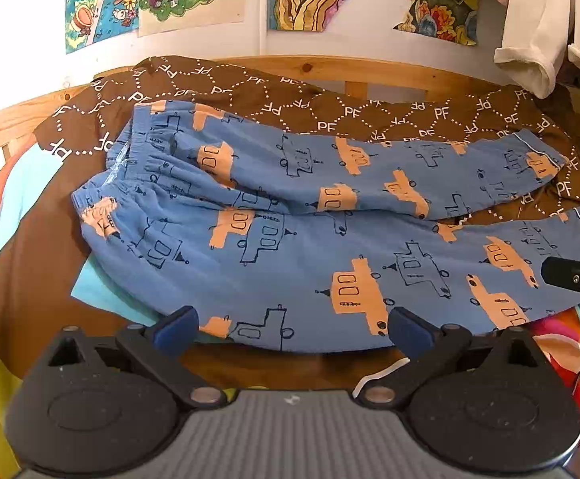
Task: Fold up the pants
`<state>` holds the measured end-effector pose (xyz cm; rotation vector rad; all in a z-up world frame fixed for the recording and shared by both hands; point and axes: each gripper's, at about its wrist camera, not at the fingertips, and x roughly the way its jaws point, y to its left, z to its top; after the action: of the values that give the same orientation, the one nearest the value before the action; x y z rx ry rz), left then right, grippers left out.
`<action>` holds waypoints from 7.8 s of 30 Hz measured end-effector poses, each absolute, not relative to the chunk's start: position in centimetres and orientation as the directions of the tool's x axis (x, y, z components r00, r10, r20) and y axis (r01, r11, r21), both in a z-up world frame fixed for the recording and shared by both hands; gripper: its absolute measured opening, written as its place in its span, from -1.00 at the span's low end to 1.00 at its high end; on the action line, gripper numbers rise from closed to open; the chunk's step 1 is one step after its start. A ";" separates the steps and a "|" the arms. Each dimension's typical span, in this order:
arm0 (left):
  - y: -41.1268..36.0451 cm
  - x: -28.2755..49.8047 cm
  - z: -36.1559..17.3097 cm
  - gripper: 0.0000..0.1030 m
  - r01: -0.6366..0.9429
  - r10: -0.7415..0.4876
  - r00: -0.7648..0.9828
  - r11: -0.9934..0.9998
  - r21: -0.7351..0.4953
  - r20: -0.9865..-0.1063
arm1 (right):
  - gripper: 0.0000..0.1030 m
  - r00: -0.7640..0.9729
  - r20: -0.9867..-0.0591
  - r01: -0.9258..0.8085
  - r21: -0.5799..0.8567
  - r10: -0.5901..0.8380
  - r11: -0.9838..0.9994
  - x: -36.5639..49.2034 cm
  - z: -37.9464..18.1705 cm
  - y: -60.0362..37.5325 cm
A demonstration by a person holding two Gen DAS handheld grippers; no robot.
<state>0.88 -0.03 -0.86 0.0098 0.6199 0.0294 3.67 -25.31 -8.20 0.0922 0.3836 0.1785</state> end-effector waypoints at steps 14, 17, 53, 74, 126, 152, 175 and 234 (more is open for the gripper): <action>0.9 3.3 -1.0 1.00 -0.071 0.035 0.742 0.997 -0.026 -0.670 | 0.99 0.834 -0.522 -0.086 0.195 0.178 0.977 6.8 -7.8 -26.4; 0.9 3.4 -0.8 1.00 -0.081 0.048 0.738 0.997 -0.017 -0.673 | 0.99 0.825 -0.528 -0.074 0.250 0.200 0.965 6.8 -7.8 -26.9; 0.6 14.0 9.0 1.00 0.072 0.097 0.789 0.966 0.248 -0.606 | 0.99 0.927 -0.303 -0.176 0.165 0.220 0.970 5.9 -5.9 -27.8; 1.4 33.1 5.1 0.93 0.461 -0.080 0.763 0.763 0.453 -0.642 | 0.84 0.549 -0.634 -0.728 -0.044 0.544 0.684 37.9 0.8 -23.0; -1.3 38.8 4.4 -0.98 0.310 0.161 0.790 0.728 0.612 -0.592 | -0.42 0.385 -0.758 -0.789 0.026 0.527 0.614 46.5 -0.9 -22.6; 6.8 36.0 9.6 0.68 0.271 0.021 0.828 0.859 0.434 -0.560 | 0.92 0.716 -0.572 -0.651 -0.340 0.401 0.678 45.6 0.5 -20.9; 12.5 34.1 11.0 -0.14 0.456 -0.096 0.599 0.857 0.240 -0.795 | 0.35 0.508 -0.637 -0.828 -0.177 0.580 0.532 48.4 0.5 -13.2; 8.0 9.1 1.5 -0.91 0.407 0.034 0.871 0.508 0.759 -0.490 | -1.00 0.621 -0.490 -0.771 -0.239 0.612 0.590 11.4 -4.7 -18.0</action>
<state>9.09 7.97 1.45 1.0225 0.4830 -0.2358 11.43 -18.00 -4.68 -0.4579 0.3781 0.8275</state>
